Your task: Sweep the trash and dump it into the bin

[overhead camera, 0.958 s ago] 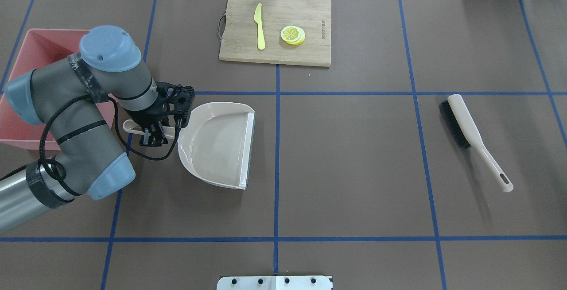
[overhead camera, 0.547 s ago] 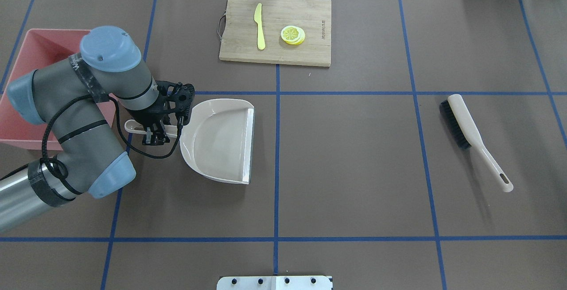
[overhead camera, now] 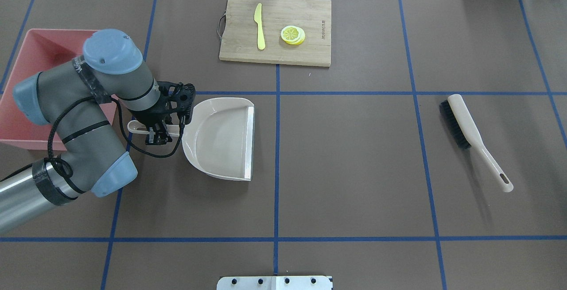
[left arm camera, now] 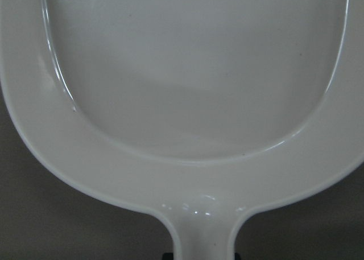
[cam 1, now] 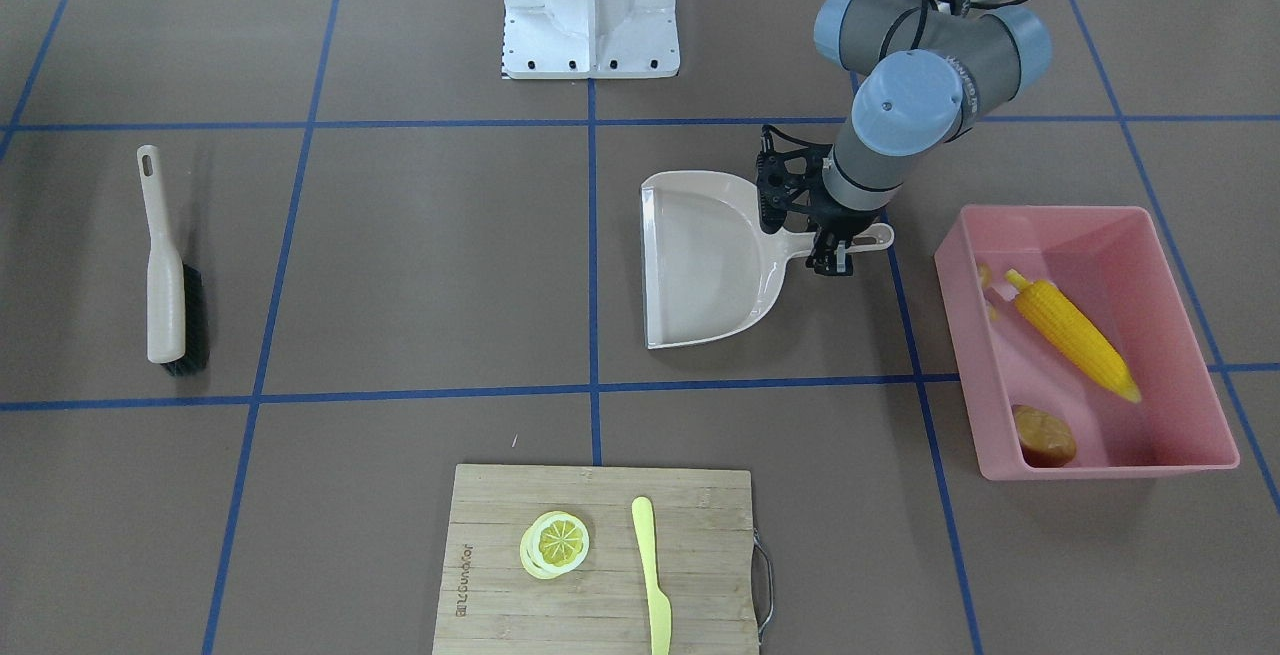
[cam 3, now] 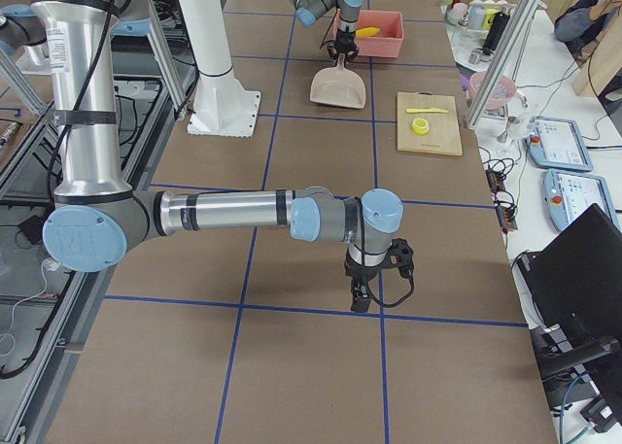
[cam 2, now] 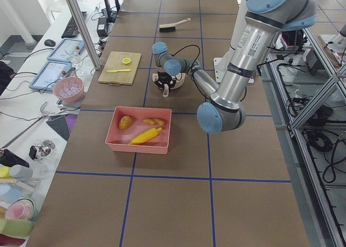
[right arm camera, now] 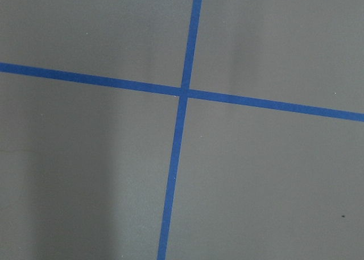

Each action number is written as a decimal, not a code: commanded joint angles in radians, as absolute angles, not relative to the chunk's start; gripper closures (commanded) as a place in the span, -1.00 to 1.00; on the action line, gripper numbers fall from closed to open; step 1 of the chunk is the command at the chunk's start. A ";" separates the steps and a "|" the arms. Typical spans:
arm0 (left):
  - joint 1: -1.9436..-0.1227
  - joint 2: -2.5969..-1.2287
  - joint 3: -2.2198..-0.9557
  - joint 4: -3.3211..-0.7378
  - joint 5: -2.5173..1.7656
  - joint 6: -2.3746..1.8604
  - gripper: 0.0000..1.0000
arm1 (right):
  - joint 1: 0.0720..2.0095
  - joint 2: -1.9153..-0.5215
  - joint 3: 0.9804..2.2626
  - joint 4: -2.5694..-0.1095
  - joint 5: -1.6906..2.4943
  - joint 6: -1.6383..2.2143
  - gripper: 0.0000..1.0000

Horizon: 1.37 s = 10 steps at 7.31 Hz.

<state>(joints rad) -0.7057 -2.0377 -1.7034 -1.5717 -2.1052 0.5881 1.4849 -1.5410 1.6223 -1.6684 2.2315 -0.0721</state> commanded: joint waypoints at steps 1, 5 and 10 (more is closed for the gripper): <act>-0.704 -2.037 -1.701 -1.589 -2.071 0.586 0.71 | 1.485 -1.542 1.621 -1.669 2.237 -0.072 -1.00; -0.712 -2.031 -1.715 -1.609 -2.071 0.557 -0.96 | 1.482 -1.542 1.597 -1.669 2.235 -0.072 -1.00; -0.940 -2.048 -1.761 -1.606 -2.074 0.289 -0.96 | 1.482 -1.542 1.580 -1.670 2.238 -0.072 -1.00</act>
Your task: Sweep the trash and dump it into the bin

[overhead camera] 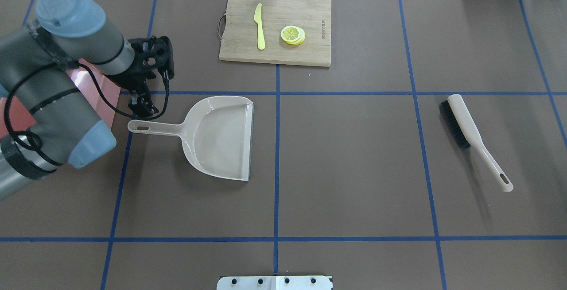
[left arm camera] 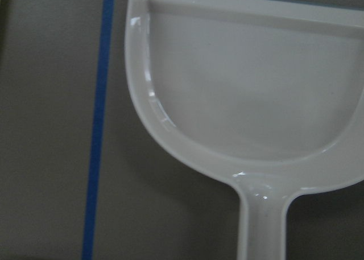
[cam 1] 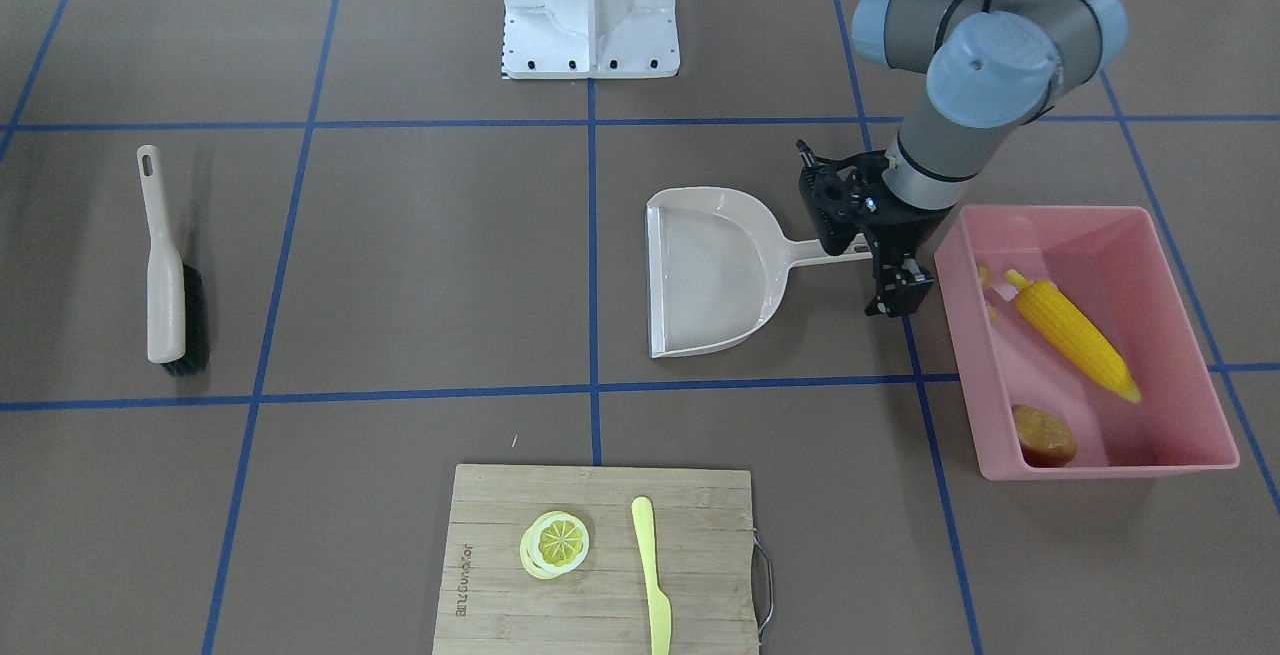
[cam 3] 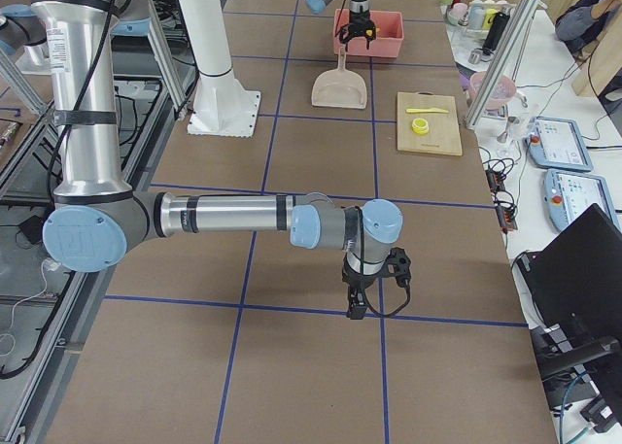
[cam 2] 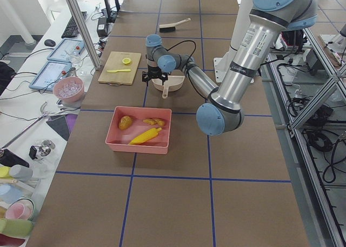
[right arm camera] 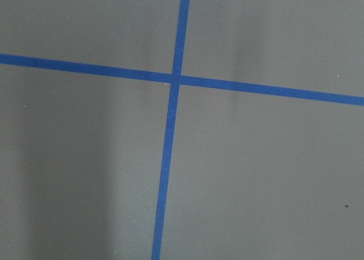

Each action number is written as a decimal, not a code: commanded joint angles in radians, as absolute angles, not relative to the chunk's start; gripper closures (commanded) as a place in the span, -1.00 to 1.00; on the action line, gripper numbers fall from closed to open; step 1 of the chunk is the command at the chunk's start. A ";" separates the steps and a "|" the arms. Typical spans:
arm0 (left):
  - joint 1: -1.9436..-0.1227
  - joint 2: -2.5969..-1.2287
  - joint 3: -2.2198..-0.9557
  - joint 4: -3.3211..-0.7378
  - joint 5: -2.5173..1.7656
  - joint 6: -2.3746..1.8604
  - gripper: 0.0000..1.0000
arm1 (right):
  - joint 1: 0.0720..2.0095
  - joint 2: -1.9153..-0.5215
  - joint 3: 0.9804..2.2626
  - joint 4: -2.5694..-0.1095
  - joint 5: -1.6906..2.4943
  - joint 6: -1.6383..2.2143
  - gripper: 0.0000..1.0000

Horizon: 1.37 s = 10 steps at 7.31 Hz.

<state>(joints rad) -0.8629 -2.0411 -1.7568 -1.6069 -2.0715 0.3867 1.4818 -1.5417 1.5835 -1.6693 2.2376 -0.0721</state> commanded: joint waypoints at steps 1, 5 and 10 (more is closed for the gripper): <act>-0.993 -2.049 -1.769 -1.605 -2.074 0.156 -0.96 | 1.482 -1.542 1.582 -1.669 2.238 -0.072 -1.00; -1.216 -2.034 -1.772 -1.475 -2.059 -0.282 -0.96 | 1.482 -1.542 1.582 -1.669 2.238 -0.072 -1.00; -1.371 -1.760 -1.809 -1.364 -2.080 -0.272 -0.96 | 1.482 -1.540 1.580 -1.669 2.238 -0.072 -1.00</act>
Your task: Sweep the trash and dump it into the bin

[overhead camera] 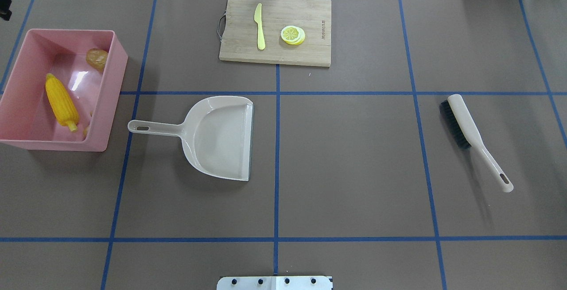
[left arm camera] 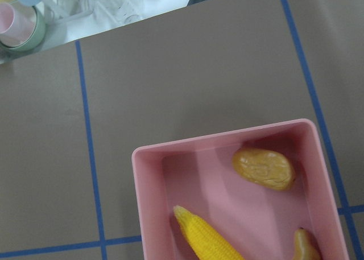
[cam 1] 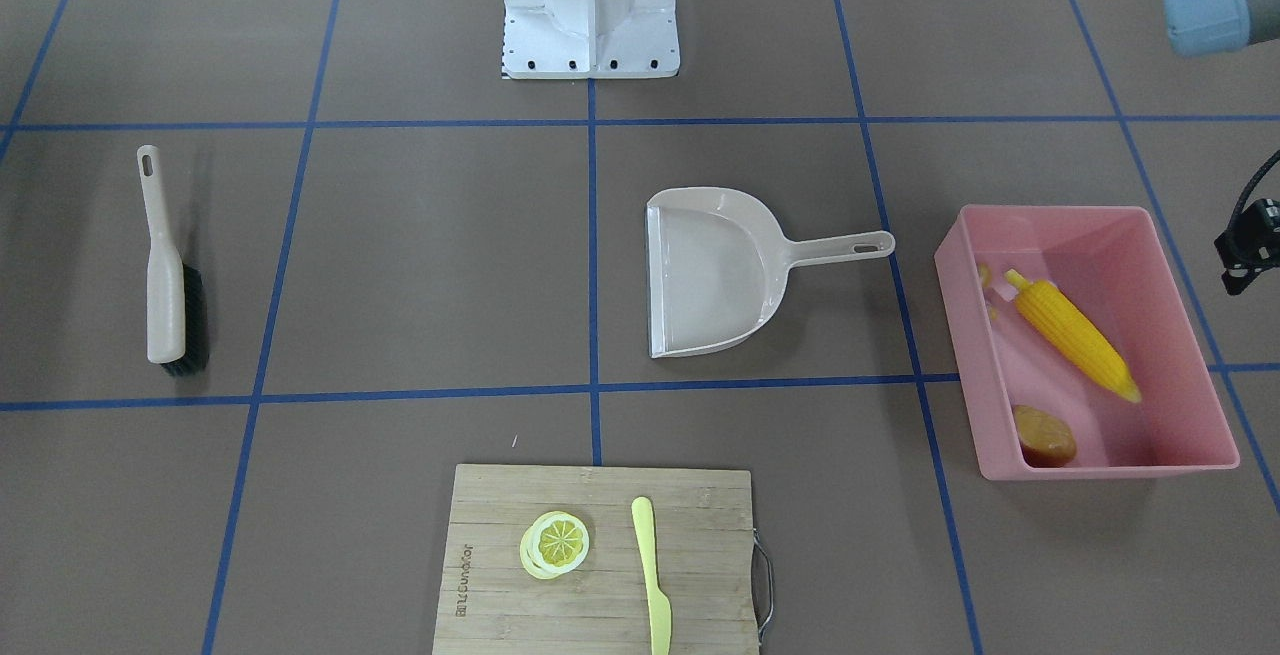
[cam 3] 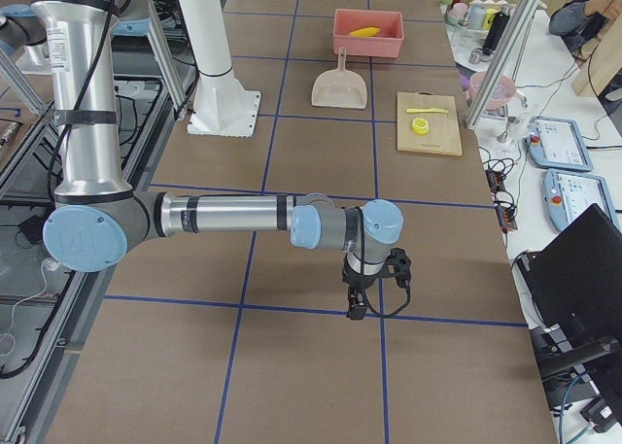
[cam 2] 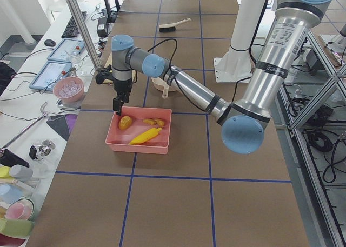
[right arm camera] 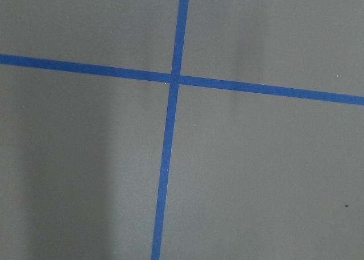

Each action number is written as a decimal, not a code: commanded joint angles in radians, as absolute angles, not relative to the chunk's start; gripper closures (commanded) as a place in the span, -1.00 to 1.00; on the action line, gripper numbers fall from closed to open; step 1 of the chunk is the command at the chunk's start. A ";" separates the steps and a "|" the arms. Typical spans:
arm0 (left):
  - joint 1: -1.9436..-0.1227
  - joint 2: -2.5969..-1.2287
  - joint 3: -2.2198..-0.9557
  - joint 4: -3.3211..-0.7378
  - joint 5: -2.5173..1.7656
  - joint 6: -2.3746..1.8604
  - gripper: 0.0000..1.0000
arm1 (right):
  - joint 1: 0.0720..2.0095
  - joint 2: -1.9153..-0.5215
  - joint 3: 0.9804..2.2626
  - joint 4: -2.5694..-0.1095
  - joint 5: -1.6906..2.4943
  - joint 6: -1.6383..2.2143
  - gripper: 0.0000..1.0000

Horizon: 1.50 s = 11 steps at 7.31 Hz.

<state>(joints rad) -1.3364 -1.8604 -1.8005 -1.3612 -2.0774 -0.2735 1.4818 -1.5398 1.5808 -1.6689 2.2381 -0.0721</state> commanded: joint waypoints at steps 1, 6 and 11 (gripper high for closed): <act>-1.397 -1.700 -1.807 -1.365 -2.148 -0.272 -0.96 | 1.482 -1.540 1.582 -1.669 2.238 -0.072 -1.00; -1.485 -1.436 -1.628 -1.818 -2.307 -0.271 -0.96 | 1.482 -1.540 1.578 -1.669 2.238 -0.072 -1.00; -1.542 -1.436 -1.684 -1.815 -2.457 -0.270 -0.97 | 1.482 -1.540 1.578 -1.669 2.237 -0.074 -1.00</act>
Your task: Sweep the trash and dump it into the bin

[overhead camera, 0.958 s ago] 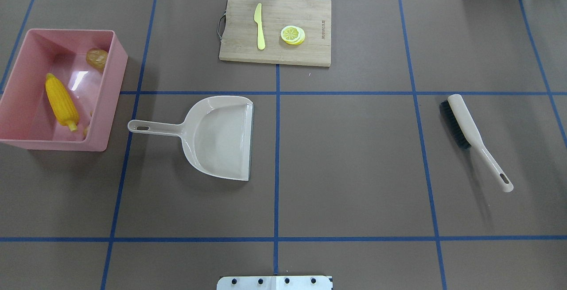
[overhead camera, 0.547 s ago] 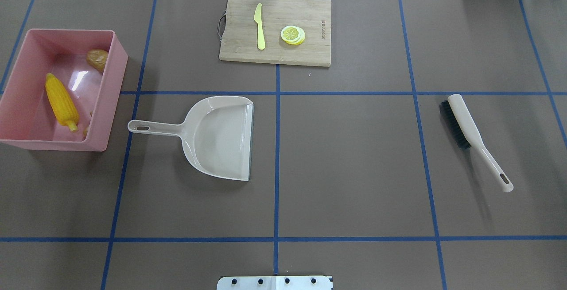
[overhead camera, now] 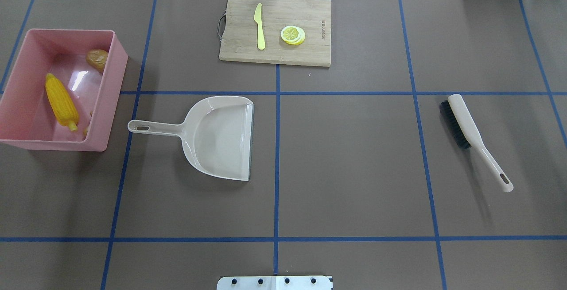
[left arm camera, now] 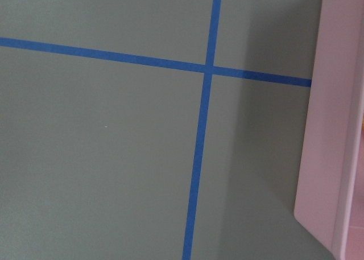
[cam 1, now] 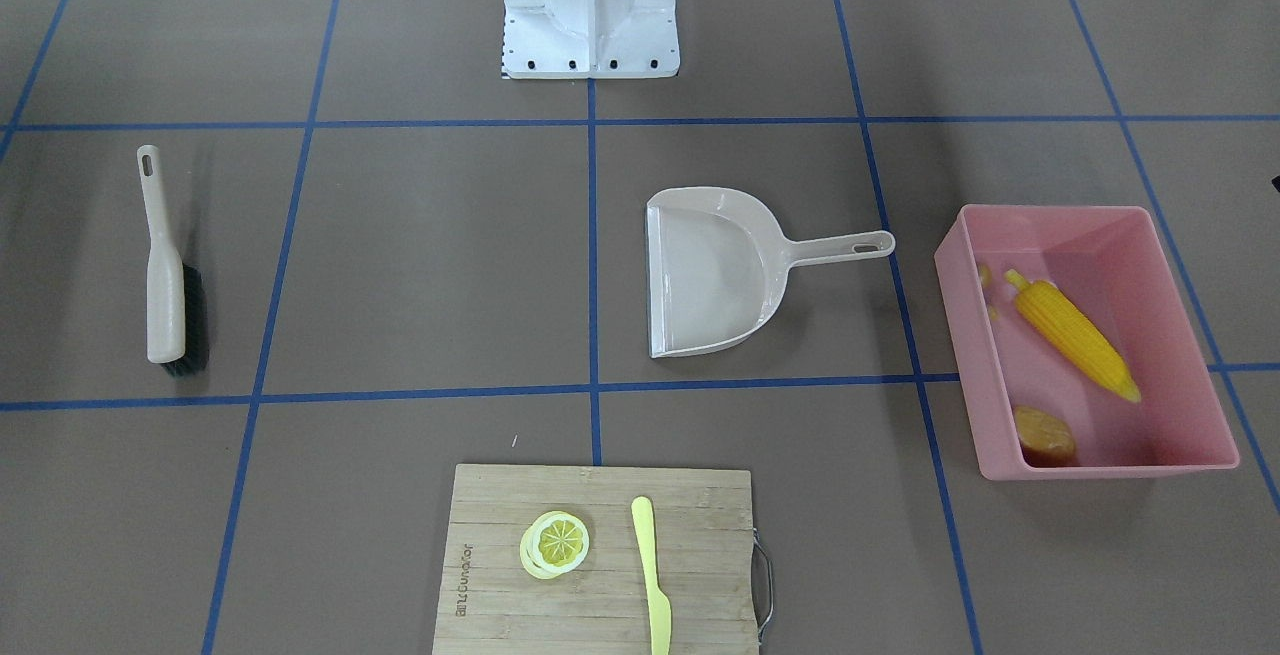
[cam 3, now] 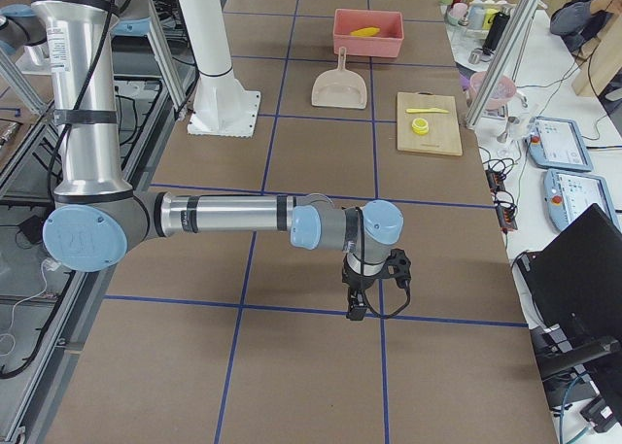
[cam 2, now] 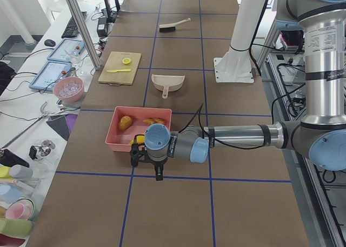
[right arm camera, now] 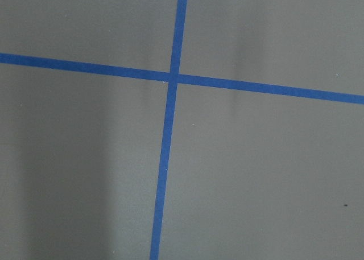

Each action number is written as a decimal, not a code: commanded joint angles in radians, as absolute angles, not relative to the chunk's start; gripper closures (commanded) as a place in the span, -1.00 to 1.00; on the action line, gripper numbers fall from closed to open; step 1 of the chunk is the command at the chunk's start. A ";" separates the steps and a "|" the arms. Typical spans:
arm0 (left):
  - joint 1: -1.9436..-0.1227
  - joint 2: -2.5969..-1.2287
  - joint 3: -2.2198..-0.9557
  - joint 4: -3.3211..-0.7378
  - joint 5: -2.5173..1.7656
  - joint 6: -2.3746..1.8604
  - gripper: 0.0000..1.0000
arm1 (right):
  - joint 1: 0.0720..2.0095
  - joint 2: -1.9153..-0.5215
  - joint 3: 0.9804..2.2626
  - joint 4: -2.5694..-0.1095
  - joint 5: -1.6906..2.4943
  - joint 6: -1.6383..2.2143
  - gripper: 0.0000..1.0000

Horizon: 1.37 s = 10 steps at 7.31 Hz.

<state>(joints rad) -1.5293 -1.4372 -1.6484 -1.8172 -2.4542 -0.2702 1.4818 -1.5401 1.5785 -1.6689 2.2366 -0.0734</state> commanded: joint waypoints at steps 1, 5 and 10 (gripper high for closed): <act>-1.542 -1.430 -1.718 -1.793 -2.457 -0.270 -0.97 | 1.482 -1.540 1.578 -1.669 2.237 -0.074 -1.00; -1.591 -1.422 -1.746 -1.596 -2.424 -0.095 -0.97 | 1.482 -1.540 1.580 -1.669 2.238 -0.072 -1.00; -1.597 -1.387 -1.758 -1.597 -2.353 -0.095 -0.97 | 1.482 -1.540 1.580 -1.669 2.240 -0.072 -1.00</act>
<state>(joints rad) -1.5953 -1.4098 -1.7488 -1.5947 -2.3535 -0.0952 1.4818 -1.5401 1.5800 -1.6690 2.2395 -0.0721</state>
